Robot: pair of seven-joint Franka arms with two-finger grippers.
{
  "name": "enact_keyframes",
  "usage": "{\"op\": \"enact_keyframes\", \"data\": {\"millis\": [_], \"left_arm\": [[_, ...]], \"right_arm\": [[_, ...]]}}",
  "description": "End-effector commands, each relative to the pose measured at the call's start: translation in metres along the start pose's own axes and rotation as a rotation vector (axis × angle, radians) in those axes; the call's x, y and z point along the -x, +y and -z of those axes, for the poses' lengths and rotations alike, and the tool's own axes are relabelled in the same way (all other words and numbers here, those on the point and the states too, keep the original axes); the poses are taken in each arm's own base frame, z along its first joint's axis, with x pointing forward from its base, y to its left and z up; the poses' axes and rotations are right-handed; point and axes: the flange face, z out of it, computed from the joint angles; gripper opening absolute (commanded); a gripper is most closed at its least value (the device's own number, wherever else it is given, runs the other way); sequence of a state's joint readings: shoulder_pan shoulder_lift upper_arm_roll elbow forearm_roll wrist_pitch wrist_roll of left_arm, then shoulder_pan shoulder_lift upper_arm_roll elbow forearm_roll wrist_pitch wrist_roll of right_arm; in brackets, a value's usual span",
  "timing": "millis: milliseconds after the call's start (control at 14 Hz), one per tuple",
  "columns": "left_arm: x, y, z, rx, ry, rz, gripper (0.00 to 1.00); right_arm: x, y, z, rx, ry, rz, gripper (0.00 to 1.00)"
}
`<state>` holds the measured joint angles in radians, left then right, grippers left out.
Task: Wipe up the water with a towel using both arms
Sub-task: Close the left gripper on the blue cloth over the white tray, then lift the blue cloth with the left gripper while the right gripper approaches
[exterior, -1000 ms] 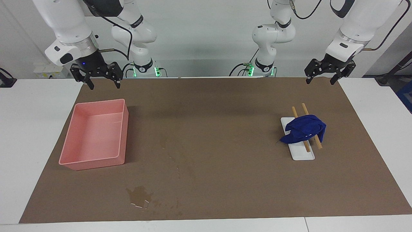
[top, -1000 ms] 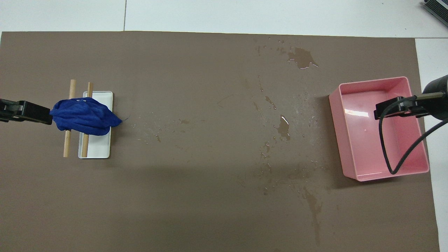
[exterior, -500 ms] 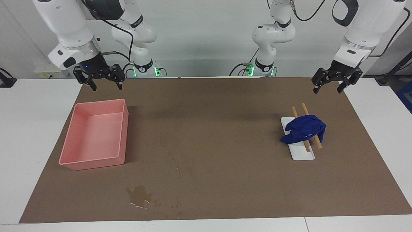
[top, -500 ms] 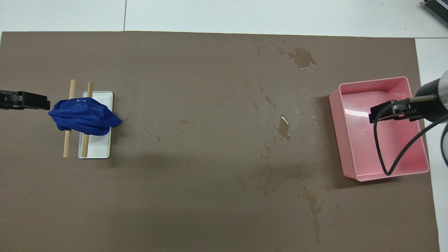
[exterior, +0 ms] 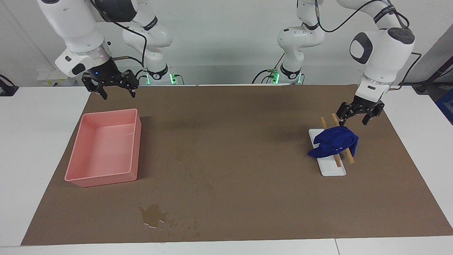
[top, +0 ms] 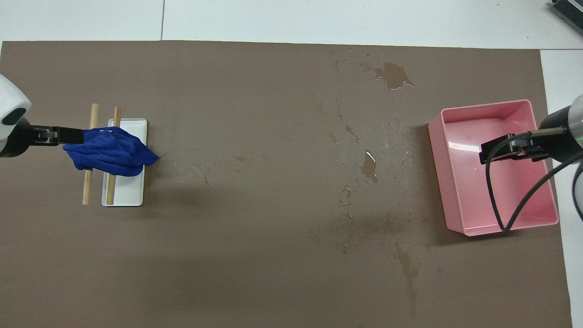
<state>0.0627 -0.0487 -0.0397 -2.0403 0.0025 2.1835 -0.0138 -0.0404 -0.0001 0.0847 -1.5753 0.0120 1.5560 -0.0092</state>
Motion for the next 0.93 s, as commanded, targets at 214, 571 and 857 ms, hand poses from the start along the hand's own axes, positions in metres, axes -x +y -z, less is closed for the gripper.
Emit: {"op": "enact_keyframes", "data": {"millis": [214, 571, 857], "left_arm": [[0.014, 0.0, -0.047, -0.005, 0.034, 0.096, 1.0], [0.016, 0.006, -0.052, -0.003, 0.017, 0.161, 0.0], [0.002, 0.007, -0.041, -0.004, -0.004, 0.154, 0.0]], "right_arm": [[-0.001, -0.041, -0.032, -0.242, -0.04, -0.484, 1.0], [-0.012, -0.078, -0.057, -0.423, -0.048, -0.735, 1.0], [-0.022, -0.131, -0.068, -0.581, -0.062, -1.012, 1.0]]}}
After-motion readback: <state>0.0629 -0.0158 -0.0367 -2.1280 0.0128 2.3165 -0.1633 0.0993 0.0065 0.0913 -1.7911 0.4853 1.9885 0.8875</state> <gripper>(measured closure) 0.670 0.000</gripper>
